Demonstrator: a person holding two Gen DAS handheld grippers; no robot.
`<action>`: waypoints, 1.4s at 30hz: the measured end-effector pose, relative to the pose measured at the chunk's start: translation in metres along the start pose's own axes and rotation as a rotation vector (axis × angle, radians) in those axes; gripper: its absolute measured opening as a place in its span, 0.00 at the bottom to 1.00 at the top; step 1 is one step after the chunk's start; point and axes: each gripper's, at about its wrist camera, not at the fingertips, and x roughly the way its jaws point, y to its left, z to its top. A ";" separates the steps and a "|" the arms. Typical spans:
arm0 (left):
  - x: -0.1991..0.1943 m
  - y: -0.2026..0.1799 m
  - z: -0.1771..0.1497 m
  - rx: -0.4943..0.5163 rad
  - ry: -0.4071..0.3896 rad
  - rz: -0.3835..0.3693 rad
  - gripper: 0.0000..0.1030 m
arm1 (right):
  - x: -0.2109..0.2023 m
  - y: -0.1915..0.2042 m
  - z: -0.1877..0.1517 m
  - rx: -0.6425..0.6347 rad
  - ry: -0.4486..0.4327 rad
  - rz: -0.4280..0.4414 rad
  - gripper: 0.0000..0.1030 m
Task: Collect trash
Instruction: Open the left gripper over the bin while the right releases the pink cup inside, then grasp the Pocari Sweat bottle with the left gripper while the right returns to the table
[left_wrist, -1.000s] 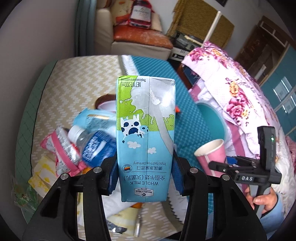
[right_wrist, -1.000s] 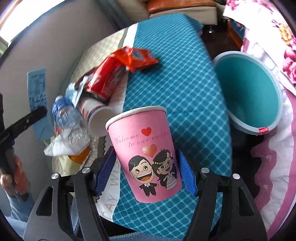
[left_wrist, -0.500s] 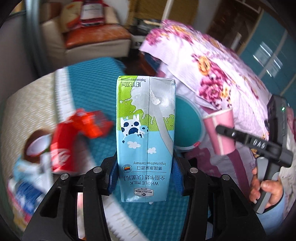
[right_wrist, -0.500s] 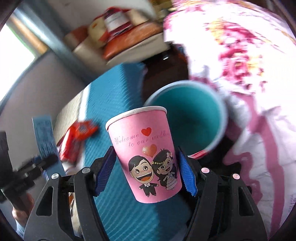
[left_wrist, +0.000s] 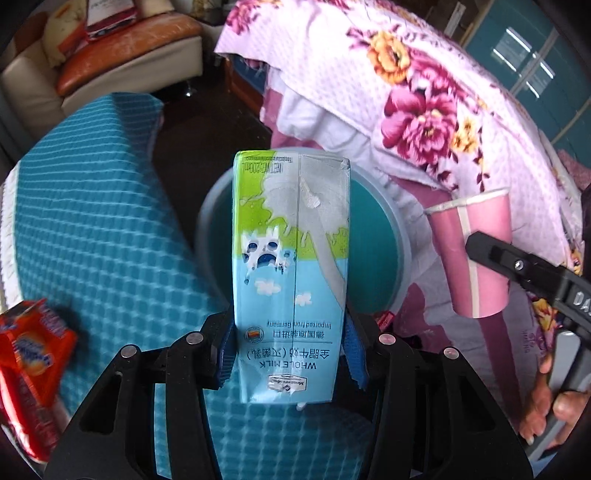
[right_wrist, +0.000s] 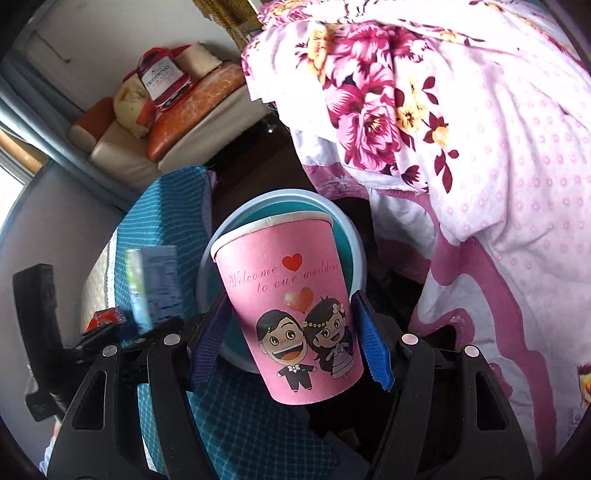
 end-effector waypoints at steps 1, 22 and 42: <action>0.005 -0.003 0.001 0.010 0.003 0.005 0.48 | 0.000 0.000 0.000 0.000 0.000 0.000 0.62; -0.040 0.021 -0.028 -0.065 -0.044 -0.010 0.86 | 0.024 0.017 0.002 -0.040 0.047 -0.019 0.62; -0.133 0.098 -0.102 -0.262 -0.146 0.001 0.87 | 0.035 0.094 -0.024 -0.175 0.112 -0.050 0.74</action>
